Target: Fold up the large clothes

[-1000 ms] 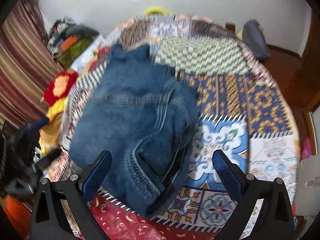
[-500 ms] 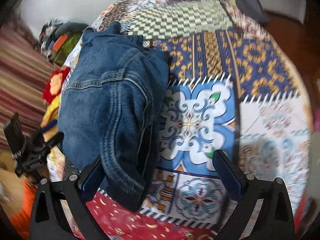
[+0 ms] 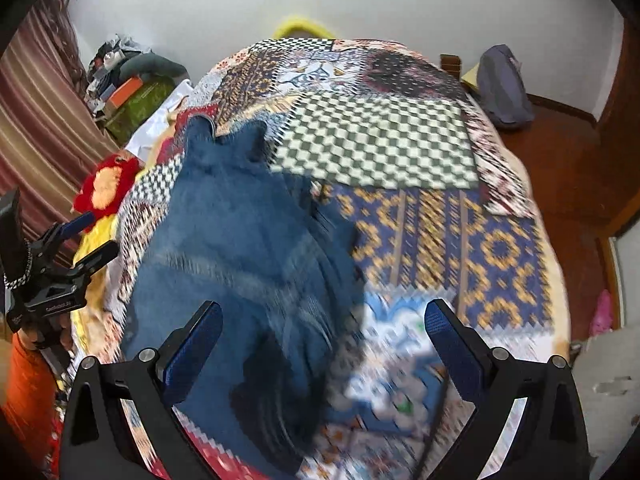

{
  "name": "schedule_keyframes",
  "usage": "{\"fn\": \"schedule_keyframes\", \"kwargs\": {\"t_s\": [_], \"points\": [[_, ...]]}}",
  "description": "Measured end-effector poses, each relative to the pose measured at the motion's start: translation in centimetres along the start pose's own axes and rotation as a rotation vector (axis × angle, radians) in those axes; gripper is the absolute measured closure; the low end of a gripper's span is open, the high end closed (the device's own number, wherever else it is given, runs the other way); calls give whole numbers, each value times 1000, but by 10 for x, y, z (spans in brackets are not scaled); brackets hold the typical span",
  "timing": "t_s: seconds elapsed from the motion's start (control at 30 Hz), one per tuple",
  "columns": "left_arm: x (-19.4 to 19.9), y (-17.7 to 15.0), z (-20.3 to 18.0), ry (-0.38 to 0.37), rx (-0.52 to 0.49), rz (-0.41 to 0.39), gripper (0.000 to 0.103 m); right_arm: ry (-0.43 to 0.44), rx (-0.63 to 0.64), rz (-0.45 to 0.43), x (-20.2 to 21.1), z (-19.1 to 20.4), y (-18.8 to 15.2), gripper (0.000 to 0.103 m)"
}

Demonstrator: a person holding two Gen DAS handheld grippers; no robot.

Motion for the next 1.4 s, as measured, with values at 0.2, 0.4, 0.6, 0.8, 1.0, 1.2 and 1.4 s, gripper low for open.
{"fn": "schedule_keyframes", "kwargs": {"t_s": [0.2, 0.4, 0.6, 0.8, 1.0, 1.2, 1.4], "points": [[-69, 33, -15, -5, 8, 78, 4, 161, -91, 83, -60, 8, 34, 3], [-118, 49, -13, -10, 111, 146, 4, 217, -149, 218, -117, -4, 42, 3], [-132, 59, -1, -38, 158, 166, 4, 180, -183, 213, -120, -35, 36, 3], [-92, 79, 45, 103, 206, 44, 4, 84, -213, 132, -77, -70, 31, 3], [-46, 72, 62, 38, 234, 38, 4, 79, -159, 55, -32, -70, 23, 3], [-19, 16, 37, -81, 206, 151, 4, 162, -116, 37, -17, -30, 2, 3], [-12, -40, 4, -267, 267, 275, 4, 222, -78, 99, -38, 7, -25, 3]]}}
Point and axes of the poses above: each gripper's, at about its wrist camera, not at the fingertips, and x roughly against the way its jaws point, z to its left, y to its top, the point moved 8 cm from there along -x, roughly the way its jaws point, and after that the axes turned 10 degrees about x, right-handed, at the moved point
